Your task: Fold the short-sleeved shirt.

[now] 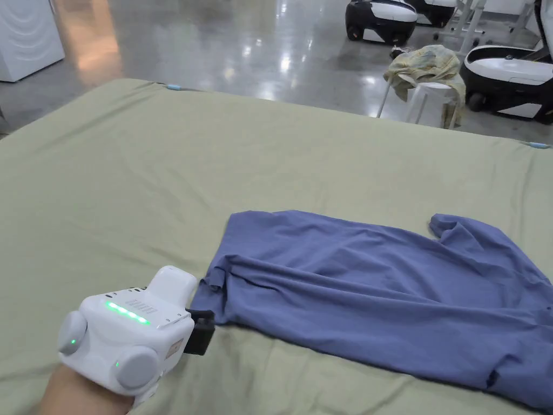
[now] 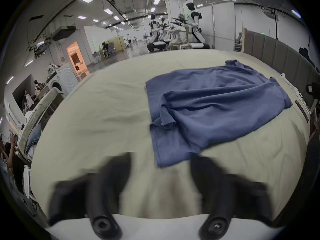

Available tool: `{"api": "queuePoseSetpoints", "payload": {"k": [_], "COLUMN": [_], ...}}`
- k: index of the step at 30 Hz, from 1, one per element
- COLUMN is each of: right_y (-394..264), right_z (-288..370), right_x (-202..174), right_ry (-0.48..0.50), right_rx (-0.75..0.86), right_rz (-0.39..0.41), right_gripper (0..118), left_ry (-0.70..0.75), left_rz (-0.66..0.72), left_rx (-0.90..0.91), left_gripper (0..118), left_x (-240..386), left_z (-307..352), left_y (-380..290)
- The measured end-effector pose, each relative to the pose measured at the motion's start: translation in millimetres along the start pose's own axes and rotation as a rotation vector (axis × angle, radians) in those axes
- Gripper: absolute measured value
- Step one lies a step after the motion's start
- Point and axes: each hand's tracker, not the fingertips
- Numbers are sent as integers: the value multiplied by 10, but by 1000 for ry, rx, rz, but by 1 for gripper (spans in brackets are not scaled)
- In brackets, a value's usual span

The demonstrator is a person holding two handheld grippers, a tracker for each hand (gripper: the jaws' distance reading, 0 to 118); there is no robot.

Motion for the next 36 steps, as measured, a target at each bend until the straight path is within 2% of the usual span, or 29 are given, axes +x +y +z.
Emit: {"api": "queuePoseSetpoints", "payload": {"k": [4, 6, 7, 8, 9, 10, 11, 12, 13, 14, 15, 17, 18, 19, 20, 21, 22, 23, 24, 26, 28, 36], "right_y": [-25, -77, -98, -117, -146, -226, -247, -274, -293, -353, -377, -403, -409, -406, -395, -371, -329, -287, -237, -134, 9, 430], "right_z": [-153, -258, -334, -407, -509, -640, -712, -824, -949, -1056, -1161, -1319, -1386, -1445, -1498, -1509, -1436, -1387, -1339, -1191, -1065, -219], "right_x": [185, 317, 381, 436, 498, 655, 704, 759, 793, 863, 880, 889, 867, 885, 908, 928, 926, 936, 958, 961, 911, 717], "right_ry": [-70, -96, -113, -126, -141, -137, -126, -97, -82, -69, -74, -95, -91, -75, -61, -82, -68, -68, -97, -6, -38, 30], "right_rx": [-63, -88, -106, -130, -154, -164, -174, -206, -245, -274, -272, -259, -264, -278, -302, -296, -257, -239, -221, -186, -177, -101], "right_rz": [12, 12, 11, 10, 5, -3, -13, -39, -52, -51, -41, -24, -21, -28, -46, -59, -74, -67, -42, -47, 2, 1], "right_gripper": [5, 5, 5, 5, 6, 15, 35, 66, 105, 116, 116, 112, 106, 94, 90, 71, 39, 20, 10, 9, 9, 9], "left_ry": [-1, 3, -24, -67, -41, -10, 13, 1, -5, -10, -8, -3, -5, -2, 6, 6, 12, 10, -7, -11, 1, -6], "left_rz": [20, 17, 25, 55, 52, 3, -20, -21, -16, -15, -12, -3, -2, -1, -1, -8, -12, -8, 12, 29, 21, 2], "left_rx": [-57, -78, -89, -78, -44, -19, -21, -29, -21, -17, -7, 19, 22, 24, 29, 31, 23, 21, 15, 5, 10, 124], "left_gripper": [93, 86, 61, 40, 22, 15, 15, 12, 10, 10, 10, 10, 10, 10, 10, 10, 10, 10, 10, 10, 9, 9], "left_x": [1, 29, 21, 29, 168, 243, 271, 308, 356, 378, 402, 387, 394, 409, 427, 384, 399, 401, 394, 343, 357, 301], "left_z": [-326, -424, -452, -443, -266, -223, -218, -206, -133, -95, -45, 43, 82, 107, 128, 101, 92, 88, 87, 62, 95, 791], "left_y": [171, 149, 150, 154, 153, 167, 176, 190, 200, 217, 248, 323, 369, 406, 428, 441, 447, 444, 441, 439, 455, 633]}}
